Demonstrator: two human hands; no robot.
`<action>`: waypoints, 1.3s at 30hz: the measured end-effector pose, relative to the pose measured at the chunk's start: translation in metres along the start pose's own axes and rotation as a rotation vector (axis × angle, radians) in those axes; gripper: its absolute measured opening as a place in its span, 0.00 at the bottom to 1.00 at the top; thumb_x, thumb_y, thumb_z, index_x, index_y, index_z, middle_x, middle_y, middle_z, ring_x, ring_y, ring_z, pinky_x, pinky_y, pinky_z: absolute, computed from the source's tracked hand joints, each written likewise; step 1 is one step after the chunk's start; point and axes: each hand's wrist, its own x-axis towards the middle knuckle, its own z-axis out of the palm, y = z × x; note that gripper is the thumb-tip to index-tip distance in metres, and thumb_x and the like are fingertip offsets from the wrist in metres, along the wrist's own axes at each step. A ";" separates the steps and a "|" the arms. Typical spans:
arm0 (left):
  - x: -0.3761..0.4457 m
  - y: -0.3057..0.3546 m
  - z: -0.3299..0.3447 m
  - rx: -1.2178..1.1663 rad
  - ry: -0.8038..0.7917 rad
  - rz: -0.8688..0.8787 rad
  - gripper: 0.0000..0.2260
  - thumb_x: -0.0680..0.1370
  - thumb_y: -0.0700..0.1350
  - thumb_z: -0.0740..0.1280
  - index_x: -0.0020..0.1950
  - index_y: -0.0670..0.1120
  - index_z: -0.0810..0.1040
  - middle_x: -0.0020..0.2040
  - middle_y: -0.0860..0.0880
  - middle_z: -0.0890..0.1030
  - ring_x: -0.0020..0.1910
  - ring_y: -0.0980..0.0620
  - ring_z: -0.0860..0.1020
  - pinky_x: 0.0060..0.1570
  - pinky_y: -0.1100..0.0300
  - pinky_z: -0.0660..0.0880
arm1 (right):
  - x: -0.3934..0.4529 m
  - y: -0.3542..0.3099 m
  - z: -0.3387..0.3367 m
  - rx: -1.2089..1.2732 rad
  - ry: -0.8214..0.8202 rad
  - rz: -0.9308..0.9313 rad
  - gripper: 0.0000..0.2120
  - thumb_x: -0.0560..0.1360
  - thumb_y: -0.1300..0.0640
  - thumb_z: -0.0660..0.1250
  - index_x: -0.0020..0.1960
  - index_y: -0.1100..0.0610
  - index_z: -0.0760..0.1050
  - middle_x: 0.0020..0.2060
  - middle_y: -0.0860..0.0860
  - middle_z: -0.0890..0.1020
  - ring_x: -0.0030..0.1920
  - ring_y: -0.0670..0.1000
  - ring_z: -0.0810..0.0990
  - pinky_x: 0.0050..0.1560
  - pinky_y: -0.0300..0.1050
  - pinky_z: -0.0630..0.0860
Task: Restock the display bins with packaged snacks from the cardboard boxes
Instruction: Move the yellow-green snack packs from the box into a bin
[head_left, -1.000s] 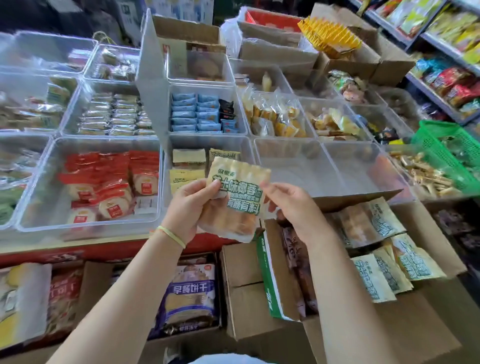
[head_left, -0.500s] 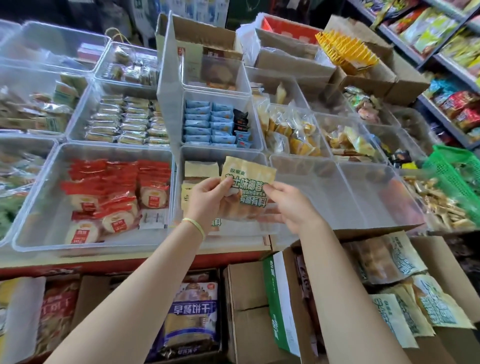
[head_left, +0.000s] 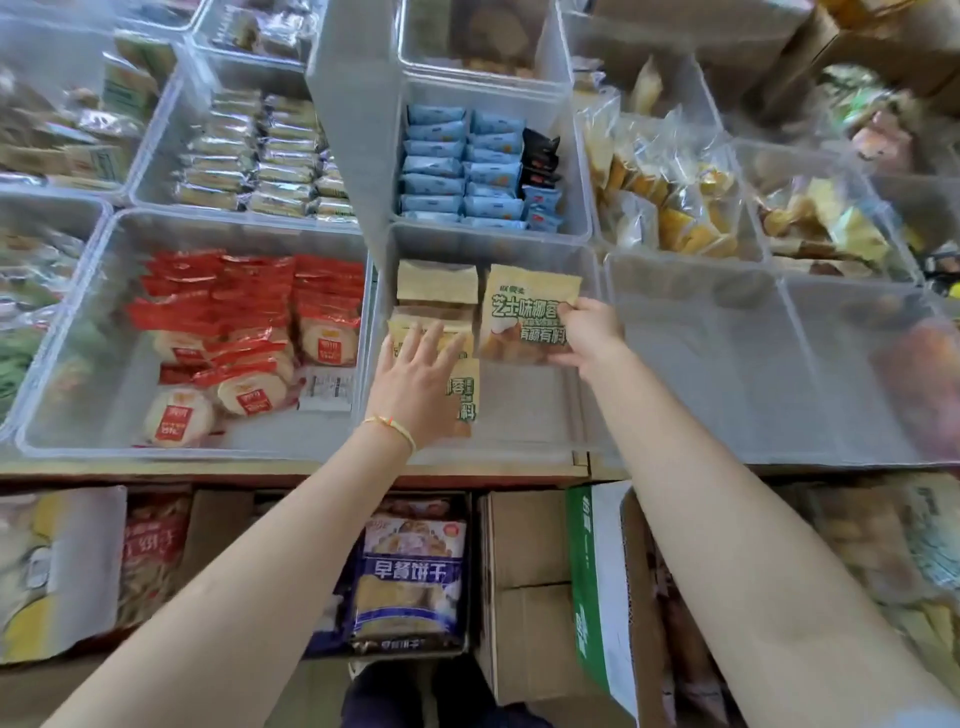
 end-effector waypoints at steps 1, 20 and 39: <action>0.002 -0.004 0.002 0.030 0.002 0.016 0.35 0.79 0.53 0.64 0.80 0.55 0.47 0.81 0.48 0.48 0.80 0.44 0.46 0.77 0.42 0.43 | 0.007 0.003 0.007 -0.008 -0.006 0.011 0.07 0.83 0.62 0.60 0.55 0.53 0.75 0.48 0.53 0.81 0.47 0.57 0.81 0.47 0.63 0.81; 0.003 -0.012 0.011 -0.053 0.065 0.050 0.29 0.78 0.48 0.64 0.78 0.57 0.60 0.81 0.47 0.50 0.80 0.43 0.47 0.76 0.40 0.49 | 0.051 0.039 0.024 -0.220 0.223 -0.028 0.15 0.74 0.60 0.72 0.58 0.59 0.74 0.54 0.53 0.80 0.50 0.53 0.79 0.49 0.43 0.77; -0.103 0.190 -0.056 -0.581 -0.071 0.344 0.09 0.78 0.45 0.65 0.51 0.50 0.85 0.40 0.51 0.83 0.40 0.50 0.81 0.43 0.59 0.76 | -0.195 0.115 -0.183 -0.157 0.497 -0.305 0.07 0.78 0.63 0.64 0.46 0.54 0.78 0.40 0.50 0.83 0.42 0.50 0.83 0.45 0.46 0.80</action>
